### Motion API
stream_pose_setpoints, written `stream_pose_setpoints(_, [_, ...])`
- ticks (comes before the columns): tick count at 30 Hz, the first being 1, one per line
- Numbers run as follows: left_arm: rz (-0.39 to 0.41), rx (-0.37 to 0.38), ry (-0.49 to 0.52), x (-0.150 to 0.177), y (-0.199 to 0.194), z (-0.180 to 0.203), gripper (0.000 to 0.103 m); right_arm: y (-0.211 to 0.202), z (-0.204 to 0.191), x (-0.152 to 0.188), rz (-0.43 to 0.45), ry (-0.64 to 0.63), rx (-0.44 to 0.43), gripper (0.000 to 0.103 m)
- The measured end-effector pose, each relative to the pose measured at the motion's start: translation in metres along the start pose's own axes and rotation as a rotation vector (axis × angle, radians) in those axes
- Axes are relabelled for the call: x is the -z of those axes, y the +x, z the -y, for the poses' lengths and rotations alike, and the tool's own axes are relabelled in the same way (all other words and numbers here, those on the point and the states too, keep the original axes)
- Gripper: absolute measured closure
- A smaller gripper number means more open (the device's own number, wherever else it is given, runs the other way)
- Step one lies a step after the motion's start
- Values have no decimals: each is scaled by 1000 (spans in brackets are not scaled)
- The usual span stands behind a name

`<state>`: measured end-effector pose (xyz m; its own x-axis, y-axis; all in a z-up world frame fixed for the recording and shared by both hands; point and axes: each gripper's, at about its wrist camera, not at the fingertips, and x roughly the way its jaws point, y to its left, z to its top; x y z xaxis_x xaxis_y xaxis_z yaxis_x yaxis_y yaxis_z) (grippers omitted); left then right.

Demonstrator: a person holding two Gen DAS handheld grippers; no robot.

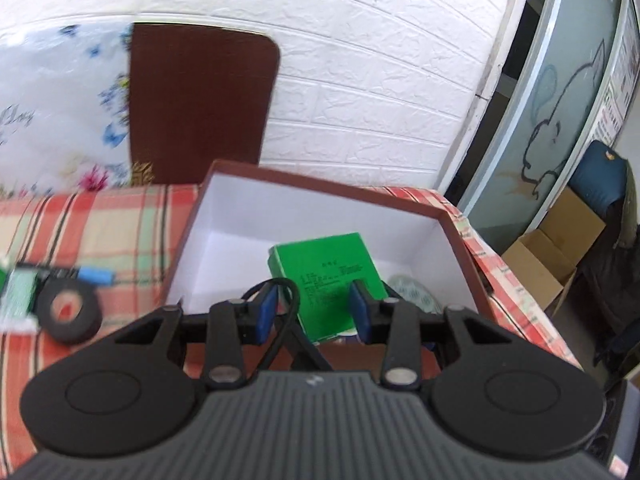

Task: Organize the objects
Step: 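Lower the green box into the brown box and release it, then move the left gripper back toward the black tape and green packet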

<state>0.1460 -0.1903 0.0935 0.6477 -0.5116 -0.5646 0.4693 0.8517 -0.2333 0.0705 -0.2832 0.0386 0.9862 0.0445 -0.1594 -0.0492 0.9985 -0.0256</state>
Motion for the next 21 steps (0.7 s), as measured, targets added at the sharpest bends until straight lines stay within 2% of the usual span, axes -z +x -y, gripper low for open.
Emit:
stream_pose_setpoints(3, [-5,-26,10,-9,27,7,59,23,12,2,-27,7,48,42])
stream_pose_setpoints(5, [-12,-62,34,-11,43,11,53,37,16,6,-62,-1,81,41])
stream_pose_setpoints(7, [-37,-125,60,-9,54,12,53,41,20,8,-74,14,106,34])
stream_pose_setpoints(8, [-41,-129,55,-7,53,10,52,37,20,9,-68,15,124,30])
stream_pose_setpoints(10, [-29,-92,39,-1,43,2,51,23,19,11,-40,11,114,30])
stream_pose_setpoints(12, [4,-92,45,10,25,-5,48,5,13,16,-14,5,108,30])
stream_pose_setpoints(13, [23,-90,46,17,17,-10,42,-6,9,20,4,7,102,30])
stream_pose_setpoints(15, [78,-87,42,30,-6,-23,41,-27,-1,26,31,10,57,28])
stream_pose_setpoints(16, [88,-110,38,37,-16,-30,39,-35,-8,29,34,3,24,28])
stream_pose_setpoints(18, [85,-141,5,49,-30,-51,39,-48,-26,36,33,-38,-41,24])
stream_pose_setpoints(21, [39,-234,-75,71,-39,-92,39,-49,-55,47,-46,-113,-161,25])
